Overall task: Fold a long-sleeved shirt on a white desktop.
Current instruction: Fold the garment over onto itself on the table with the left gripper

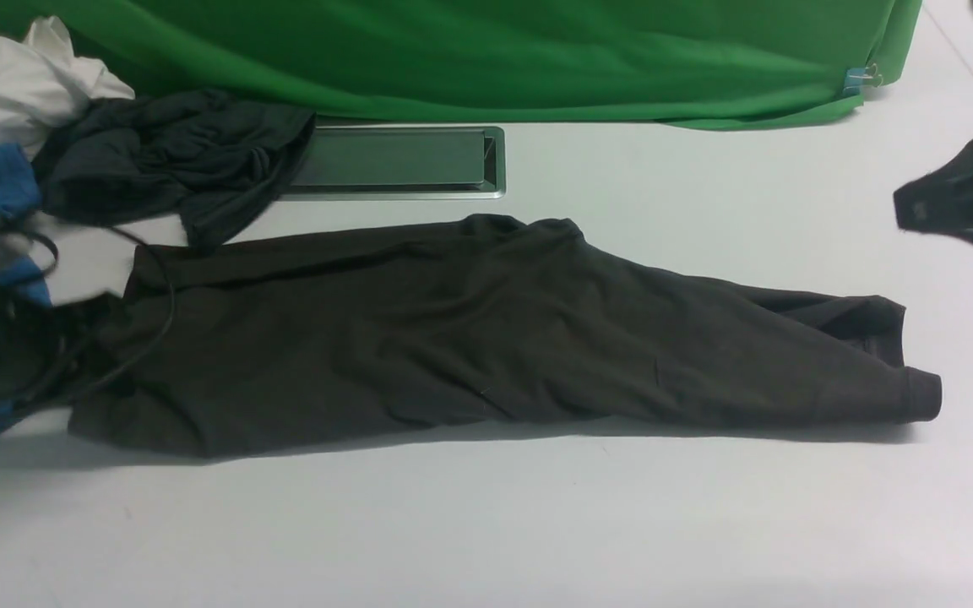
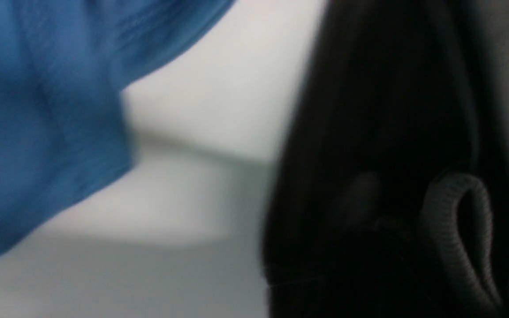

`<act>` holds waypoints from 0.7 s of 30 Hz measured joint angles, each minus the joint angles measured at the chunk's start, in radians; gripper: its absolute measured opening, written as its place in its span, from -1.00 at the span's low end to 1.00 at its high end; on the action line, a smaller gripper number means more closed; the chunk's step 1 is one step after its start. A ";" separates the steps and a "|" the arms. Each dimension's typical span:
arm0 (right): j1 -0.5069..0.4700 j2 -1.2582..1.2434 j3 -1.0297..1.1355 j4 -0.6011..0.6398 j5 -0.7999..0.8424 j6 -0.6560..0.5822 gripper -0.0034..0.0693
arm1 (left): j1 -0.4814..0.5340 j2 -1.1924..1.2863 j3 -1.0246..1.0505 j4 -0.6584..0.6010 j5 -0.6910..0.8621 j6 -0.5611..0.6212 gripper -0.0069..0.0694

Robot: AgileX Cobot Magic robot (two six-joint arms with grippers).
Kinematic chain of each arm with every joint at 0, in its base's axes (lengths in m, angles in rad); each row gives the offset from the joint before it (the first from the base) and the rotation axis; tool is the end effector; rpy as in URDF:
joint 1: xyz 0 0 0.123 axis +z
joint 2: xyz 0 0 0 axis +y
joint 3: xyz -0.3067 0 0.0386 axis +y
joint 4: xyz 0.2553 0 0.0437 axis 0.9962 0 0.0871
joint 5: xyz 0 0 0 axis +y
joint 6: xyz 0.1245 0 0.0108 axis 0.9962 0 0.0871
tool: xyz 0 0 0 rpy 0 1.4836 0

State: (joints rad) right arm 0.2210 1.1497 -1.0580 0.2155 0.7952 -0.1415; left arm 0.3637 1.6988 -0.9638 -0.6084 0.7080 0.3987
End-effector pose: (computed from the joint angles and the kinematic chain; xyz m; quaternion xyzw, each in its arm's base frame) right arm 0.2447 0.0746 0.3512 -0.1258 0.9135 0.1142 0.3696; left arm 0.3264 0.0745 0.1730 -0.1887 0.9520 -0.1643 0.1761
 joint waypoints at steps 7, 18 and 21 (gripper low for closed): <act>0.000 -0.050 0.000 0.012 0.008 0.001 -0.85 | -0.103 -0.089 -0.250 -0.194 0.175 0.071 -0.56; 0.000 -0.112 -0.109 0.013 0.105 0.000 -0.75 | -0.800 0.230 -0.852 -0.218 0.092 -0.024 -0.56; 0.000 -0.141 -0.125 0.013 0.114 0.000 -0.73 | -0.945 0.397 -0.994 -0.223 0.081 -0.037 -0.56</act>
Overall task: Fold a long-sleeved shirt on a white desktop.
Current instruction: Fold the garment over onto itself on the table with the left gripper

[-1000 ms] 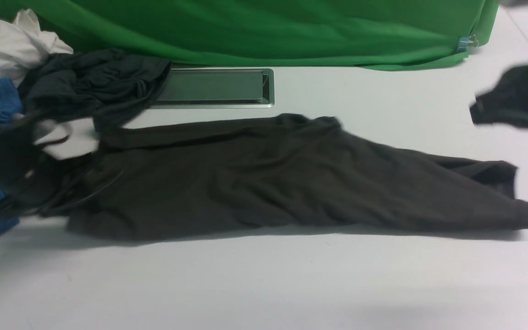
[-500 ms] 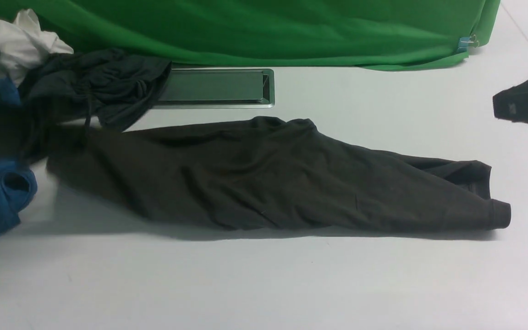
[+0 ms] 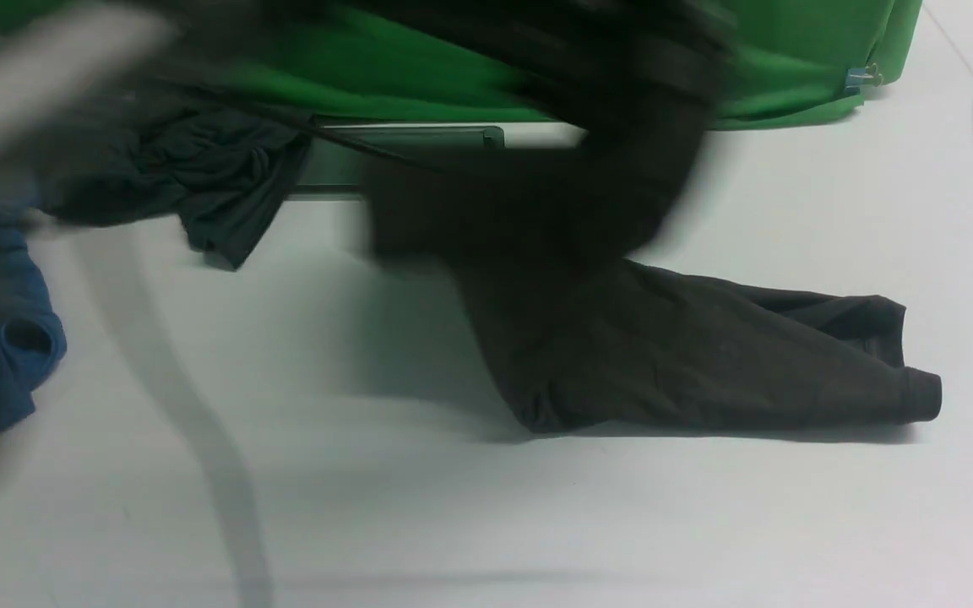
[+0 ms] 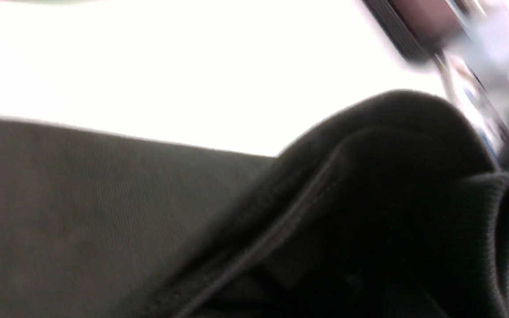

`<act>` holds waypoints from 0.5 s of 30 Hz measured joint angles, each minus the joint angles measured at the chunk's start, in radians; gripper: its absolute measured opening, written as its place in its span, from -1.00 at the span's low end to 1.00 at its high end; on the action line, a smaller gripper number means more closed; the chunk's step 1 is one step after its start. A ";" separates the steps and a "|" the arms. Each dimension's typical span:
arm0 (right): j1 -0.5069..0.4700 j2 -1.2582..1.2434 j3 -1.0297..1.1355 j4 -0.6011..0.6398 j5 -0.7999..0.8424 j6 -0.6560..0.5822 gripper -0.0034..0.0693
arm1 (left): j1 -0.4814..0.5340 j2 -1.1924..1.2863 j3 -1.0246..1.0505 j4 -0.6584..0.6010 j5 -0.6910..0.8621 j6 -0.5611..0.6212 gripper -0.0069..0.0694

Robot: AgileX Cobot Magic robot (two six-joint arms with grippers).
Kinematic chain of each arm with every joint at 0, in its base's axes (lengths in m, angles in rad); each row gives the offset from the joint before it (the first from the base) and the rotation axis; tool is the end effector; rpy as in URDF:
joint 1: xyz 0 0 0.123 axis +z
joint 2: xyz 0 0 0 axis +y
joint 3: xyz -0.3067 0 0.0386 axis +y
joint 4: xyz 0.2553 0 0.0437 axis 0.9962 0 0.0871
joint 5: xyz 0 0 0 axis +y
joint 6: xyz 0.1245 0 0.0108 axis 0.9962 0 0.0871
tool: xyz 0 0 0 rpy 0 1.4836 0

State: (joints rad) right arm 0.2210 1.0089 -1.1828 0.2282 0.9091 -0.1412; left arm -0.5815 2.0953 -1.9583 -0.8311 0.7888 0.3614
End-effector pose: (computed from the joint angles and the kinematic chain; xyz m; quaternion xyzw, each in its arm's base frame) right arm 0.2020 0.0683 0.4173 -0.1379 0.8791 0.1291 0.4375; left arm 0.4076 -0.3463 0.3135 0.2427 0.8351 -0.4030 0.2850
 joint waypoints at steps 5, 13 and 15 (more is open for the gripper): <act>0.000 -0.046 -0.006 0.002 0.030 0.000 -0.70 | -0.207 0.316 -0.241 0.088 -0.130 -0.040 -0.55; 0.034 -0.057 -0.006 -0.001 0.075 -0.026 -0.63 | -0.288 0.508 -0.460 0.284 -0.103 -0.183 0.09; 0.052 -0.057 -0.006 -0.001 0.072 -0.029 -0.62 | -0.287 0.490 -0.465 0.301 -0.073 -0.185 0.34</act>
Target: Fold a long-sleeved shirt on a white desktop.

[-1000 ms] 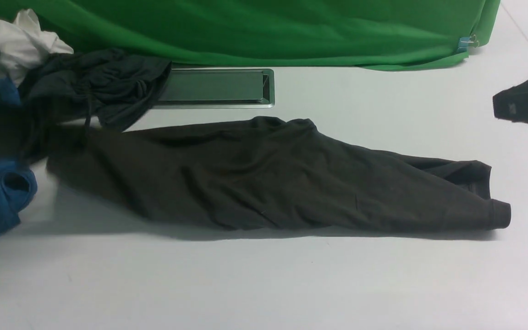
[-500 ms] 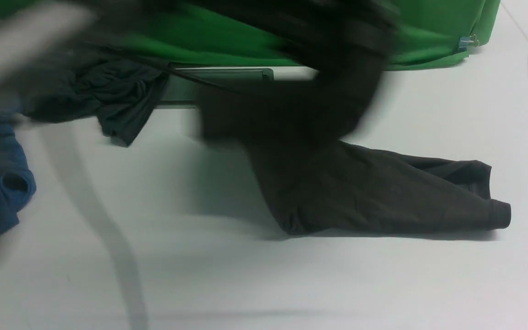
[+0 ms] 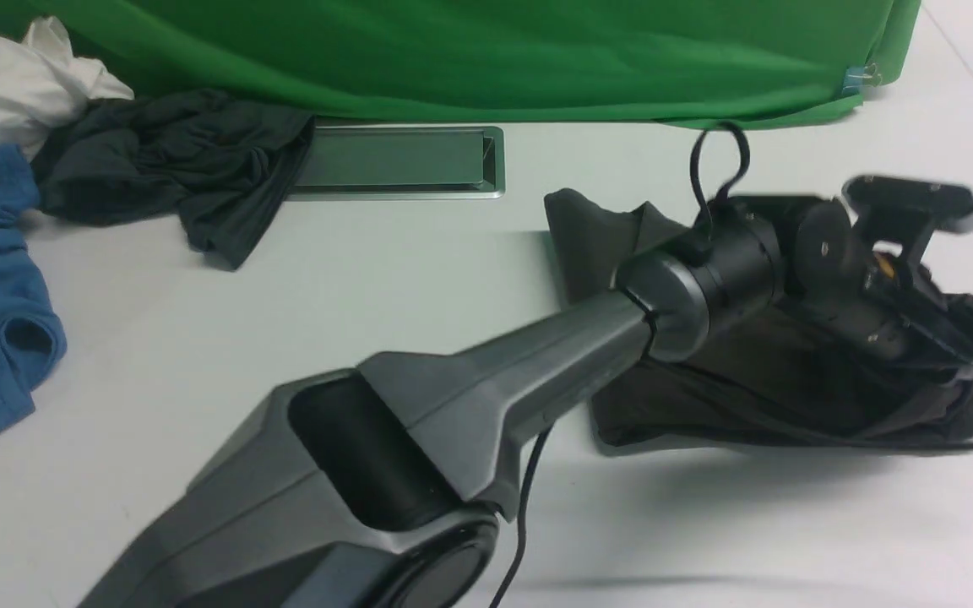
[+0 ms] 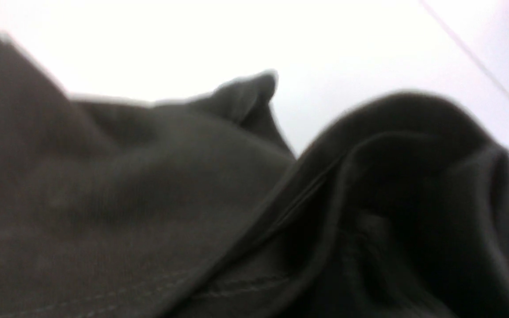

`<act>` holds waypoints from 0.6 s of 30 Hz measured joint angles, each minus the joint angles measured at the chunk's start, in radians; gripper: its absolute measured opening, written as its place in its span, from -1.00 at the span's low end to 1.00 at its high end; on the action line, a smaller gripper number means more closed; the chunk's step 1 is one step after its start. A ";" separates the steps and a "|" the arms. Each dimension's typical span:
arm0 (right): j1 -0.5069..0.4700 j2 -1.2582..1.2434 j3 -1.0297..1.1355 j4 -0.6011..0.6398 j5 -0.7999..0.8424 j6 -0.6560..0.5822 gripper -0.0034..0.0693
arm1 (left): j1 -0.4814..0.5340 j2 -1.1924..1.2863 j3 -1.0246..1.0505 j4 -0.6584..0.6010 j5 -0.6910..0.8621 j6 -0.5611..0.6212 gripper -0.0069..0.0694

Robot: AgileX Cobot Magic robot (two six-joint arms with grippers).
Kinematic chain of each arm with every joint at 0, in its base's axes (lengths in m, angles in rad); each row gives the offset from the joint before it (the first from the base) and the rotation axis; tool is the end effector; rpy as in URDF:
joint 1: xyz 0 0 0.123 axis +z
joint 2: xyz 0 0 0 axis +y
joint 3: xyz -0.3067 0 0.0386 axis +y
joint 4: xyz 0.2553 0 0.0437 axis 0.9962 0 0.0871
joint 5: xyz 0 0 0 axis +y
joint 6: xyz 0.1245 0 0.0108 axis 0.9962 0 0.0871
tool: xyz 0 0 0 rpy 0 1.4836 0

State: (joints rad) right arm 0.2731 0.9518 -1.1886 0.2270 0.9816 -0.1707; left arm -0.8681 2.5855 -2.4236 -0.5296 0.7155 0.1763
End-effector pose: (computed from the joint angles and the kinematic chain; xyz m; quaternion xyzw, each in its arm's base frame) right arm 0.1761 0.0736 0.4236 -0.1817 0.8732 0.1345 0.4317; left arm 0.3746 -0.5065 0.1765 0.3435 0.8321 -0.3446 0.2661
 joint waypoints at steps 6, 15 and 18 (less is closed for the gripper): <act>0.017 0.000 -0.029 0.001 -0.014 -0.012 -0.41 | 0.045 -0.147 -0.004 0.208 0.203 -0.009 0.95; 0.018 0.072 -0.122 0.010 -0.021 -0.089 0.36 | 0.382 -0.417 0.015 0.380 0.490 -0.112 1.00; 0.018 0.153 -0.122 0.037 -0.004 -0.134 0.32 | 0.483 -0.497 0.058 0.266 0.492 -0.095 1.00</act>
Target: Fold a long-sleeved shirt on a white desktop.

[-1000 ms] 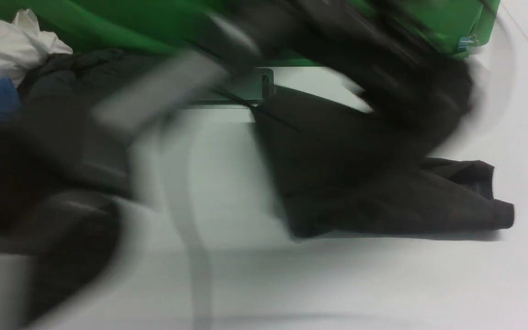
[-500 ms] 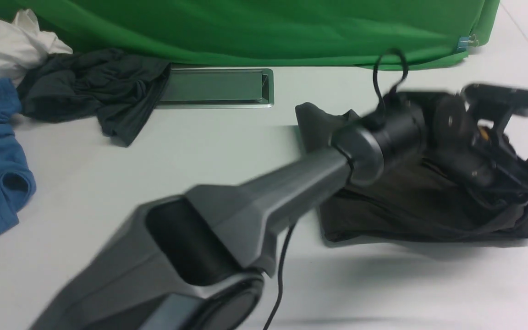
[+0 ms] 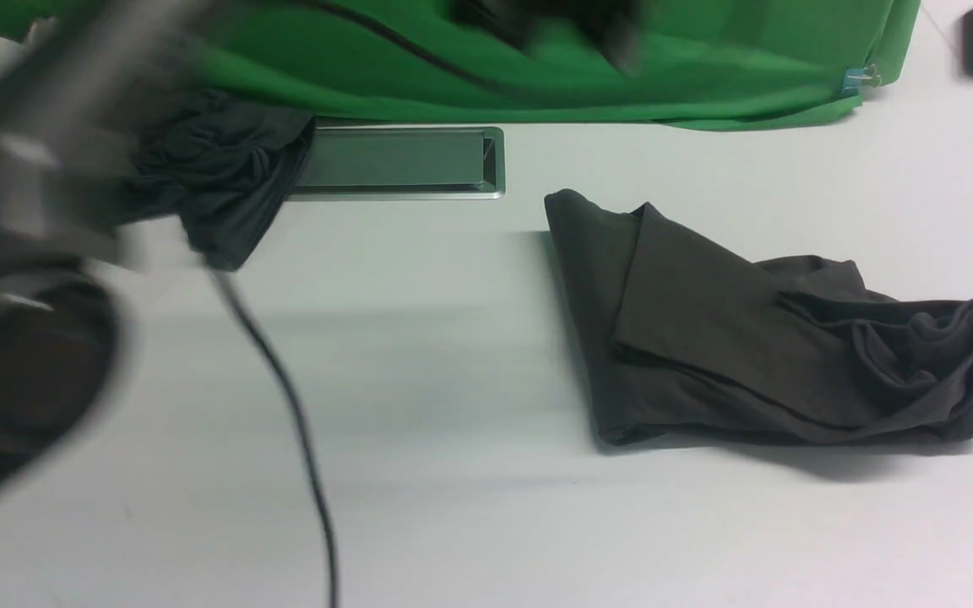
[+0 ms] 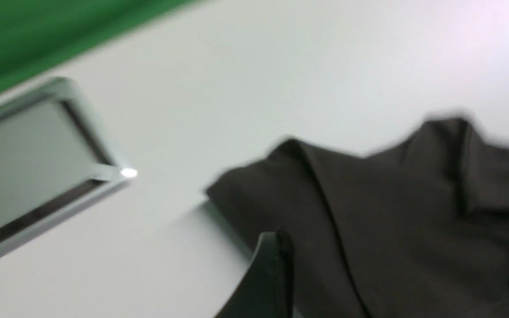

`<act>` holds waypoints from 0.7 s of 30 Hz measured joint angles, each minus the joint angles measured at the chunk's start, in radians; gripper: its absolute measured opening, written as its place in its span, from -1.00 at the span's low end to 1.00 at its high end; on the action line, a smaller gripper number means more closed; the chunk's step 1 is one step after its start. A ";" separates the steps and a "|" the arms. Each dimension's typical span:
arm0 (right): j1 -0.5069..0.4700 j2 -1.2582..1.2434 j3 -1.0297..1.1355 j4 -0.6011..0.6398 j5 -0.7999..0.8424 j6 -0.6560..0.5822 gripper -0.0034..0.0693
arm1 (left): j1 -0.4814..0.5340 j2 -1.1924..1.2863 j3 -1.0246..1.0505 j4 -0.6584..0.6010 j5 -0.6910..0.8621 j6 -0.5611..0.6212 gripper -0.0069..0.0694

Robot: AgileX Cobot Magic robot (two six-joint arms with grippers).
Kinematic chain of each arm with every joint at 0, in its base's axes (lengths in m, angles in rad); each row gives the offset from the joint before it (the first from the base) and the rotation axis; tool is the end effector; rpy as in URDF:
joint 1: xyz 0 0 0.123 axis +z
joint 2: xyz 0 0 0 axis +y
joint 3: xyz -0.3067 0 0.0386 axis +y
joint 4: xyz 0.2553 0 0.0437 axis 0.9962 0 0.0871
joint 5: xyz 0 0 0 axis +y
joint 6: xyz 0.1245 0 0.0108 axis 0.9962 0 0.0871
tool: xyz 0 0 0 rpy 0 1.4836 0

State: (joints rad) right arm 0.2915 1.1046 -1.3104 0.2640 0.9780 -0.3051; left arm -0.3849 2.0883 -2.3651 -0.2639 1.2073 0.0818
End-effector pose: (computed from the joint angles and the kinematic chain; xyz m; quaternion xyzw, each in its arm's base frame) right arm 0.2157 0.0930 0.4336 -0.2444 0.8619 0.1272 0.4257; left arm 0.4525 -0.2162 0.3926 0.2143 0.9013 -0.1833 0.3288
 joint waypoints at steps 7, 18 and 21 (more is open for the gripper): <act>0.056 0.263 0.000 0.034 0.009 -0.066 0.24 | 0.151 -0.272 0.361 -0.100 -0.001 0.109 0.71; 0.241 0.629 0.000 -0.200 -0.180 -0.009 0.45 | 0.282 -0.594 1.067 -0.058 -0.214 0.156 -0.08; 0.241 0.699 0.000 -0.217 -0.206 -0.001 0.39 | 0.295 -0.612 1.128 -0.059 -0.253 0.156 -0.25</act>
State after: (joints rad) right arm 0.5326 1.8034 -1.3104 0.0471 0.7722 -0.3058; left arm -0.0903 1.4765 -1.2375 -0.3234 0.9541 0.2376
